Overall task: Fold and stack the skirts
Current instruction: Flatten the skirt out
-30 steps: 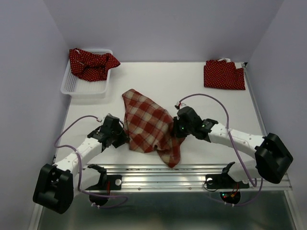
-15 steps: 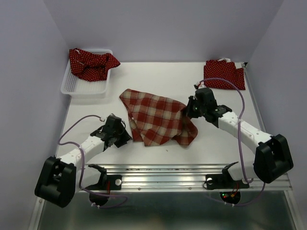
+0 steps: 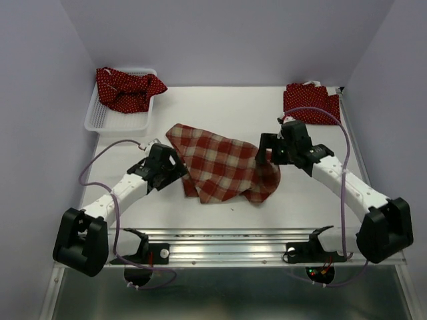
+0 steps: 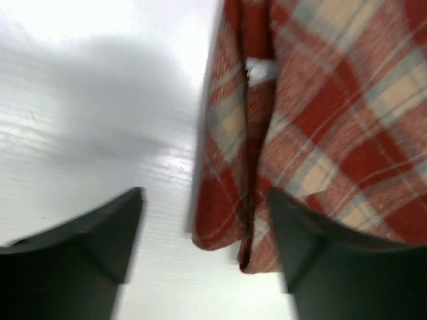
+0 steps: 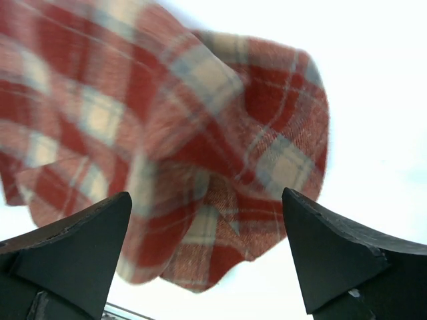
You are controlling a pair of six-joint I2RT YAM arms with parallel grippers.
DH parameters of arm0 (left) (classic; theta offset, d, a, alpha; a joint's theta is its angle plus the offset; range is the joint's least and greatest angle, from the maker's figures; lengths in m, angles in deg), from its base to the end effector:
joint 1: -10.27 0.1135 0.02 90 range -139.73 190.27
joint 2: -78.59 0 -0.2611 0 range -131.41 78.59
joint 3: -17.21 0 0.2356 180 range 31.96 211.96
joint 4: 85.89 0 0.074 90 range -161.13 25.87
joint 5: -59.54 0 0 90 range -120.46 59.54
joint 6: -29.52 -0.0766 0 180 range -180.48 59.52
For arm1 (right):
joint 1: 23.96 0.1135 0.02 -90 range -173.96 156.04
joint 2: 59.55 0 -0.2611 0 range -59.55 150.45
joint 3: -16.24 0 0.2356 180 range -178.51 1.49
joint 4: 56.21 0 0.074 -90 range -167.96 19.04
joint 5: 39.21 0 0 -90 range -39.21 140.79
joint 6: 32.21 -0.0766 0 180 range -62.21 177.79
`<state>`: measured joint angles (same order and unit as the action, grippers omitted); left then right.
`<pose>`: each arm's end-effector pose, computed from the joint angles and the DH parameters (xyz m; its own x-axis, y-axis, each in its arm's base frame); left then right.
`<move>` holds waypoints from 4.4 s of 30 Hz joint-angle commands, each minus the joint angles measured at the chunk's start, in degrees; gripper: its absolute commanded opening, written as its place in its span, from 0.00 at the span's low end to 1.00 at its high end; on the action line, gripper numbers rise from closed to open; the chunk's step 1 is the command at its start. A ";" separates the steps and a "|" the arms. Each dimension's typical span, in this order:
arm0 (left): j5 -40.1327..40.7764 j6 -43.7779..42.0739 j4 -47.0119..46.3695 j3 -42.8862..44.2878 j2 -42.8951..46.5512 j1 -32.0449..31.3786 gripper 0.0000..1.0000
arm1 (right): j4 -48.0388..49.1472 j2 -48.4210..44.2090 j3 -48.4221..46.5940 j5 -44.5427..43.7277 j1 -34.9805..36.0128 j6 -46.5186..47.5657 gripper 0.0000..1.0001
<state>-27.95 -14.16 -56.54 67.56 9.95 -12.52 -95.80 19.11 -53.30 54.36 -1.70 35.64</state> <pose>0.2318 -0.0938 0.1715 -0.7307 -0.4767 -0.4887 -0.2442 0.8510 -0.4649 0.2764 0.1183 0.2191 -0.8009 0.0788 -0.5935 -0.1232 0.9484 0.2921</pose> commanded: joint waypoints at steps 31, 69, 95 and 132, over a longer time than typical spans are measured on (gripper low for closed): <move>-2.24 -17.32 -8.70 33.66 -38.66 14.00 0.64 | -3.82 34.99 -25.11 -27.03 46.73 3.43 0.68; -10.32 -16.62 -15.56 19.87 -27.01 11.62 0.00 | -4.51 8.55 -8.85 -26.07 46.21 1.58 0.01; 6.03 -10.98 -10.11 32.58 -1.64 10.56 0.00 | -2.33 -6.25 -22.11 -8.09 12.41 18.63 0.01; 5.22 -5.63 -4.32 10.62 5.35 4.07 0.99 | -2.78 -27.40 -5.16 31.25 -3.28 39.43 1.00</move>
<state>-32.50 -20.50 -65.57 70.51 7.11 -8.58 -105.16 -3.41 -56.23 85.09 -4.95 83.01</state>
